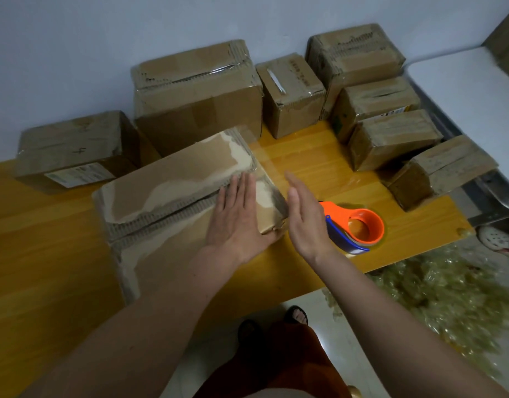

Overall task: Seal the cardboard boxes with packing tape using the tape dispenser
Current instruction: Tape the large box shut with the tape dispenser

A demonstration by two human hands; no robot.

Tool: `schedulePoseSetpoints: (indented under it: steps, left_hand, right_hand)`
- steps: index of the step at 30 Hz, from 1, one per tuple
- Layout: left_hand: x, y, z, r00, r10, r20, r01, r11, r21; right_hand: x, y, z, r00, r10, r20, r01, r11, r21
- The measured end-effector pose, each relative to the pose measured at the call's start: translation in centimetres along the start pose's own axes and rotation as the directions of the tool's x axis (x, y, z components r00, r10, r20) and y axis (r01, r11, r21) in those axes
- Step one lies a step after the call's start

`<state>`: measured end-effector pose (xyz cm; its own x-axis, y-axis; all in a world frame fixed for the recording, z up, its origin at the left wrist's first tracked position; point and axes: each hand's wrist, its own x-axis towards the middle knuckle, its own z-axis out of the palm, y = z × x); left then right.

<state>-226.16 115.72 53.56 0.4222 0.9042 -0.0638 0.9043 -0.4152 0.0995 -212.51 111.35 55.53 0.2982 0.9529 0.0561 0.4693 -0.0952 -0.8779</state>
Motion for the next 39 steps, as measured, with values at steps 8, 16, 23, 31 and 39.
schedulePoseSetpoints:
  steps: [8,16,23,31,39]
  left_hand:
    - [-0.5,0.2,-0.9,0.999,0.006,0.033,-0.004,0.999,-0.038]
    - [-4.7,-1.5,-1.3,0.984,0.154,0.087,-0.155,0.988,-0.005]
    - [-5.9,-1.6,-1.7,0.962,0.254,0.104,-0.249,0.966,-0.067]
    - [-3.6,-3.1,-3.3,0.965,0.263,-0.015,-0.263,0.953,-0.148]
    - [0.0,-4.2,-1.6,0.993,0.022,0.120,-0.030,0.997,0.072]
  right_hand:
    - [2.3,0.2,1.2,0.954,0.141,0.265,-0.185,0.971,0.151]
    - [-0.2,0.0,1.2,0.907,0.278,0.317,-0.269,0.960,-0.073]
    - [2.6,-3.5,2.5,0.955,0.097,0.280,-0.125,0.989,0.085]
    - [2.5,-2.5,2.9,0.931,0.211,0.298,-0.264,0.953,0.150]
    - [5.0,-2.8,3.5,0.972,0.098,0.215,-0.113,0.992,0.060]
